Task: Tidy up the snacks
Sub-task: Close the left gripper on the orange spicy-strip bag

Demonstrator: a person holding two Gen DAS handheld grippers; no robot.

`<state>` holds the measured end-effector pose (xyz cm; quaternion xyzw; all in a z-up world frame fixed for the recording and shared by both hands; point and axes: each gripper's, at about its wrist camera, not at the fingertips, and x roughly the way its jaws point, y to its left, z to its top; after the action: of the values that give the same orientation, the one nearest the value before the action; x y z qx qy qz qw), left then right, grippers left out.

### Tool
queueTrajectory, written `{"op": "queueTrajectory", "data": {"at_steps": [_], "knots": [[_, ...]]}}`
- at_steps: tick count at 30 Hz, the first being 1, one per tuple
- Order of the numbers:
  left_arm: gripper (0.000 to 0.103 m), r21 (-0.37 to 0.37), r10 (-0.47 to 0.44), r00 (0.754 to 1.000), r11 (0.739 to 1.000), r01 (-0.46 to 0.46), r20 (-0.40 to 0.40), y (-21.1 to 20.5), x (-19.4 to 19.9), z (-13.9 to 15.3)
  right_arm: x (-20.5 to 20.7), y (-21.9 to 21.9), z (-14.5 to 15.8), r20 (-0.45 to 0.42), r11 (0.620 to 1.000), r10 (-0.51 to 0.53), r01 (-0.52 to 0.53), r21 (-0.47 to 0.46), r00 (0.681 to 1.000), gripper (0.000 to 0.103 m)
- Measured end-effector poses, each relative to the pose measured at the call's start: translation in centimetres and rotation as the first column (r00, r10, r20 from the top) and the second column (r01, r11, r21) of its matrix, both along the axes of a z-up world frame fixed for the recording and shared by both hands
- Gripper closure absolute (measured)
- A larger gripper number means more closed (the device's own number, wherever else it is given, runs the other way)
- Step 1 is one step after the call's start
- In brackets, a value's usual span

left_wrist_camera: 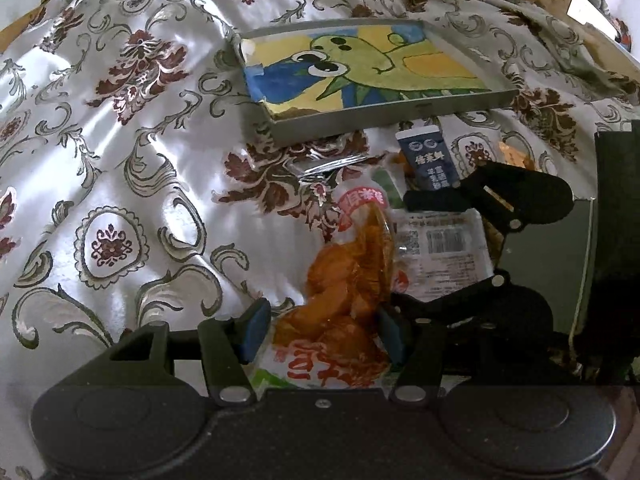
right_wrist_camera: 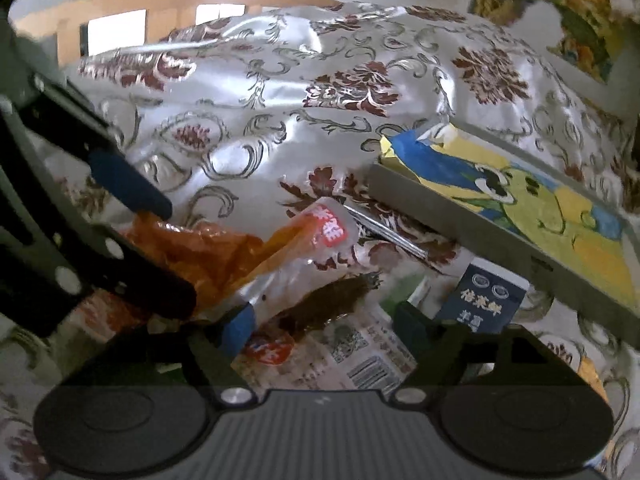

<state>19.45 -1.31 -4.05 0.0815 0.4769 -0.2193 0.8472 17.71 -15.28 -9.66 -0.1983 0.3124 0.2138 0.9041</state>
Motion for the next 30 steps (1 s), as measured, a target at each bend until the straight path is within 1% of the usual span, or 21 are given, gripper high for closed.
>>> {"op": "queueTrajectory", "data": {"at_steps": [2,4,6,8,9,11,15,17,20,22,24,25,26,27,28,30], "knots": [[0.047,0.002,0.020,1.000,1.000,-0.020,-0.014,0.2,0.2,-0.1,0.0,0.1,-0.1,0.003,1.000,-0.003,0.003,-0.005,1.000,0.022],[0.047,0.001,0.028,0.999,1.000,-0.028,-0.021,0.6,0.3,-0.2,-0.1,0.3,-0.2,0.013,1.000,0.005,-0.005,-0.029,1.000,0.025],[0.047,-0.013,0.035,0.999,0.999,-0.036,-0.031,0.9,0.3,-0.2,-0.3,0.6,0.0,0.016,0.998,0.013,-0.012,-0.055,1.000,0.030],[0.047,-0.018,0.037,0.999,0.999,-0.038,-0.031,1.0,0.3,-0.1,-0.5,0.8,0.2,0.015,0.997,0.020,-0.019,-0.078,1.000,0.034],[0.047,-0.017,0.034,0.999,0.999,-0.035,-0.026,0.9,0.2,0.0,-0.7,0.8,0.2,0.014,0.996,0.022,-0.020,-0.088,1.000,0.037],[0.048,-0.013,0.026,1.000,1.000,-0.026,-0.016,0.7,0.1,0.1,-1.1,0.9,0.4,0.014,0.993,0.032,-0.030,-0.113,0.999,0.053],[0.048,0.016,0.007,1.000,1.000,-0.007,0.006,0.4,-0.3,0.0,-1.8,1.0,0.7,0.013,0.988,0.020,-0.018,-0.154,1.000,0.058],[0.048,0.011,0.007,1.000,1.000,-0.007,0.002,0.3,-0.3,0.0,-1.8,1.0,0.7,0.009,0.989,0.014,-0.012,-0.147,1.000,0.059],[0.048,-0.002,0.006,1.000,1.000,-0.006,0.007,0.3,-0.4,0.1,-1.1,0.8,0.7,-0.005,0.994,-0.004,0.003,-0.113,1.000,0.059],[0.048,0.001,0.007,1.000,1.000,-0.007,0.014,0.3,-0.4,0.1,-0.5,0.6,0.7,-0.017,0.997,-0.013,0.011,-0.080,1.000,0.057],[0.048,0.004,0.008,1.000,1.000,-0.008,0.014,0.3,-0.4,0.0,-0.1,0.3,0.6,-0.019,0.999,-0.006,0.006,-0.046,1.000,0.050],[0.048,0.005,0.010,1.000,1.000,-0.010,0.013,0.3,-0.3,-0.1,-0.1,0.2,0.5,-0.020,0.999,-0.001,0.000,-0.039,1.000,0.049],[0.048,0.005,0.011,1.000,1.000,-0.011,0.011,0.3,-0.3,-0.1,0.0,0.2,0.5,-0.016,0.999,0.001,-0.002,-0.041,1.000,0.050],[0.048,0.005,0.011,1.000,1.000,-0.011,0.011,0.3,-0.3,-0.1,-0.1,0.2,0.5,-0.010,0.999,-0.001,0.000,-0.044,1.000,0.053],[0.048,0.004,0.011,1.000,1.000,-0.011,0.012,0.3,-0.3,-0.1,-0.2,0.2,0.5,0.004,0.999,-0.009,0.009,-0.053,1.000,0.058],[0.048,0.002,0.010,1.000,1.000,-0.010,0.015,0.4,-0.3,-0.1,-0.2,0.2,0.6,0.002,0.999,-0.013,0.013,-0.050,1.000,0.061]]}}
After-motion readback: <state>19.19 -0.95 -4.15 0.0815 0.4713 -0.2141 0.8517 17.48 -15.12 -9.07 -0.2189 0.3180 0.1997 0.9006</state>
